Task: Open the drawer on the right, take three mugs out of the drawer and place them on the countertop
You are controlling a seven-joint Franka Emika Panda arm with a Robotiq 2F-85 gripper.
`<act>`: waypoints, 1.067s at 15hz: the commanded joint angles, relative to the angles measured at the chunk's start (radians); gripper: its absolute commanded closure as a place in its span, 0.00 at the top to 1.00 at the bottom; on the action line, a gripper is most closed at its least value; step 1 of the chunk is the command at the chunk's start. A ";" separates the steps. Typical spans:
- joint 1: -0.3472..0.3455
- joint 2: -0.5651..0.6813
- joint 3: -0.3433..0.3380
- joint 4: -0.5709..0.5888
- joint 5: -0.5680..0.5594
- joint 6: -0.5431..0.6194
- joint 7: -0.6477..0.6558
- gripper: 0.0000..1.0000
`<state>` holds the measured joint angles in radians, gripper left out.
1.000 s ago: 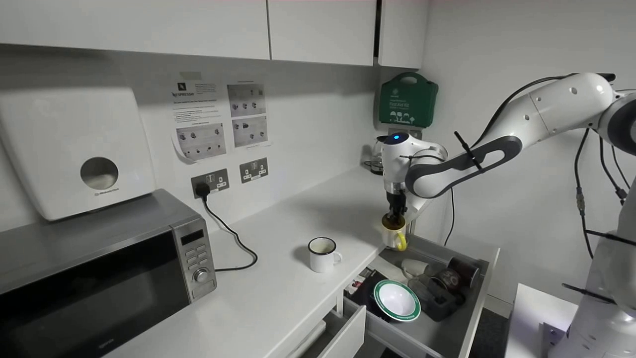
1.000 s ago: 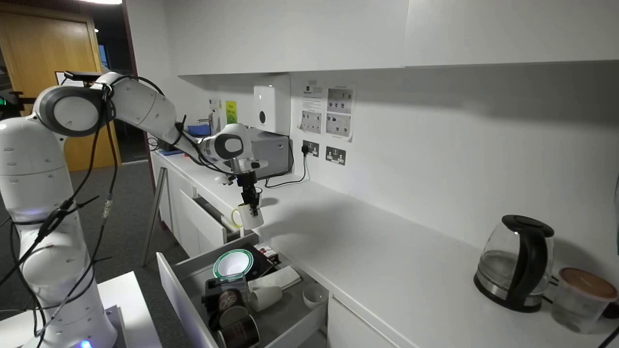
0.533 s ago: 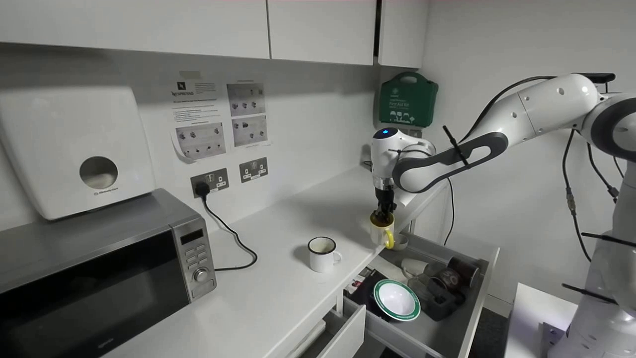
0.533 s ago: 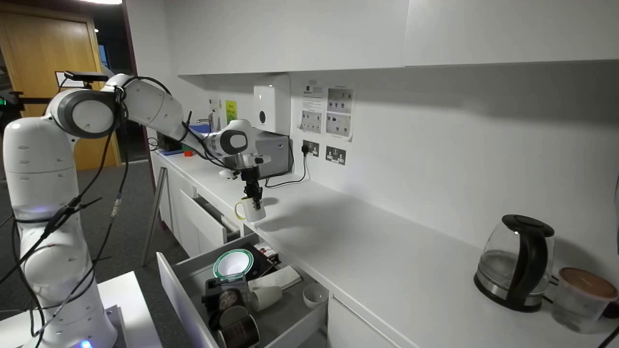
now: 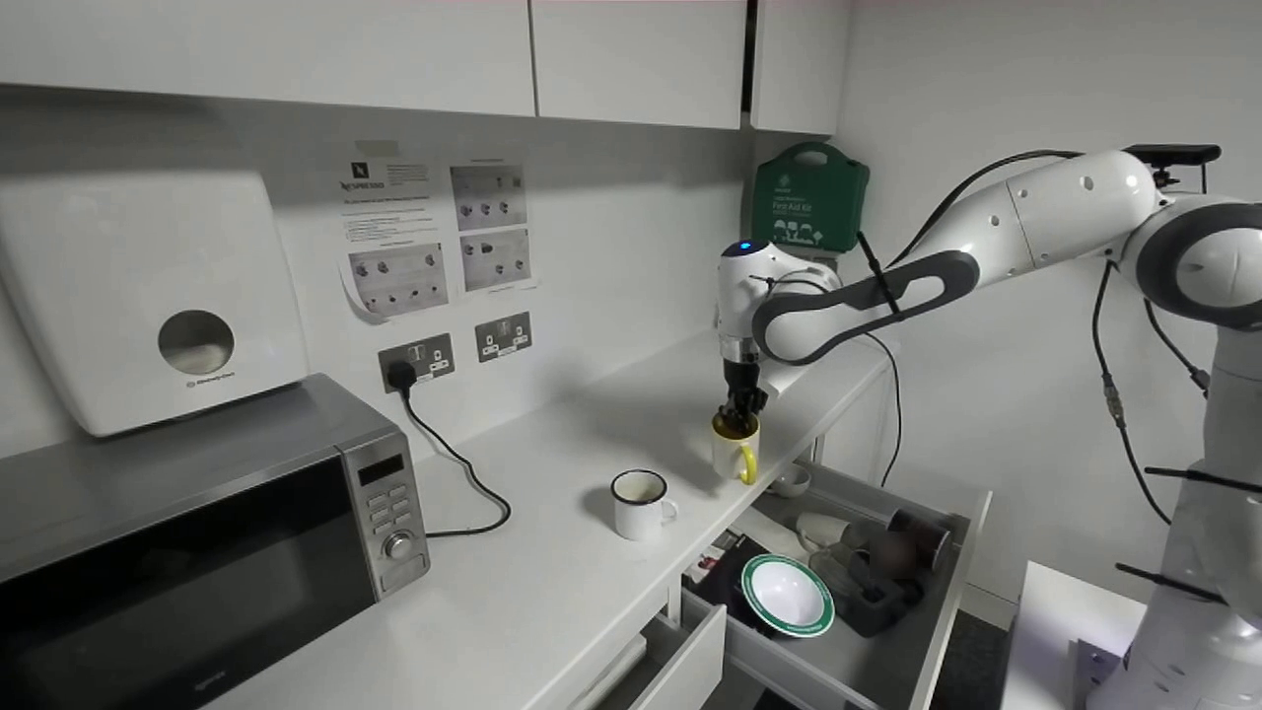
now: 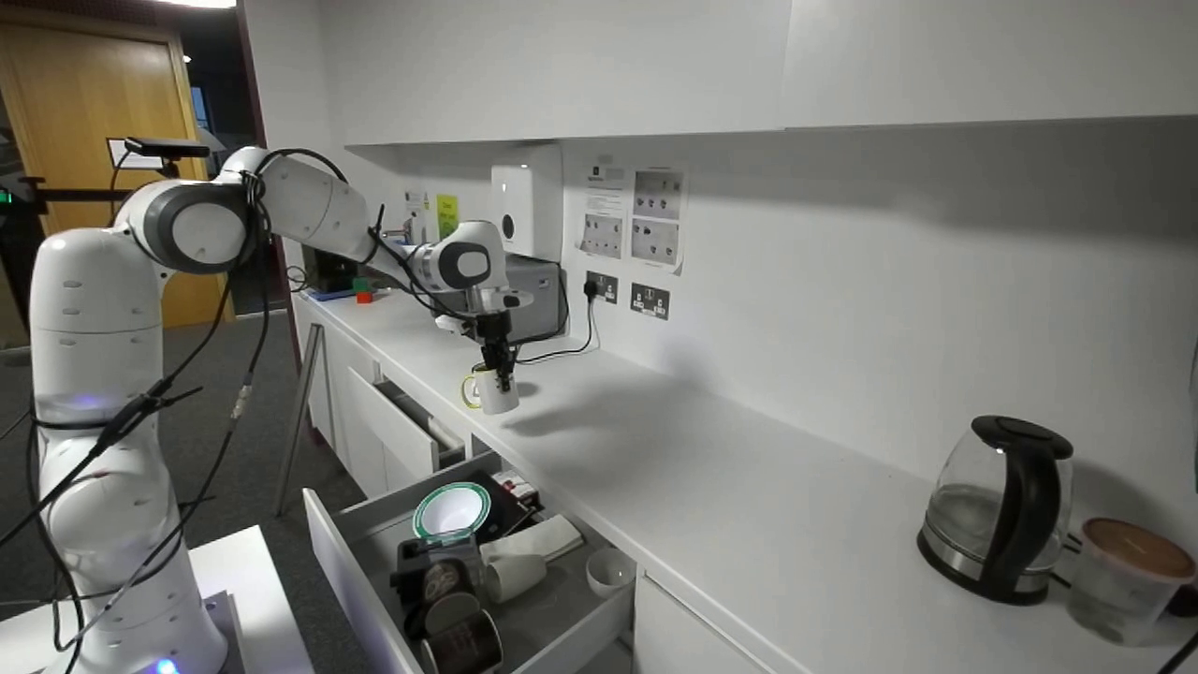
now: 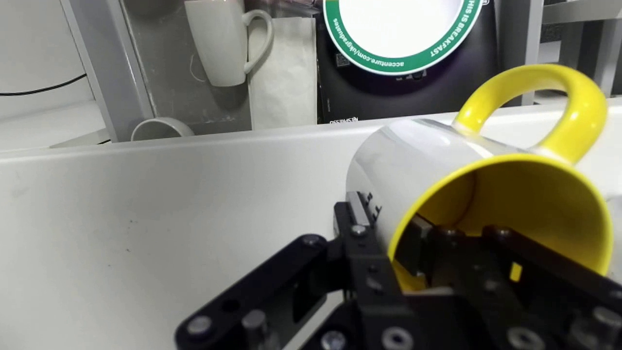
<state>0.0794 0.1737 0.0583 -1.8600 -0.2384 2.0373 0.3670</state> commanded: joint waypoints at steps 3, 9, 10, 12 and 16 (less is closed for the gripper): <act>0.000 0.065 -0.006 0.153 0.091 -0.116 -0.083 0.03; 0.009 0.078 -0.014 0.130 0.099 -0.089 -0.085 0.12; 0.009 0.081 -0.015 0.128 0.099 -0.089 -0.085 0.12; 0.010 0.083 -0.015 0.128 0.099 -0.089 -0.085 0.12; 0.010 0.083 -0.015 0.128 0.099 -0.089 -0.085 0.12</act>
<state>0.0795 0.2566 0.0546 -1.7341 -0.1430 1.9507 0.2840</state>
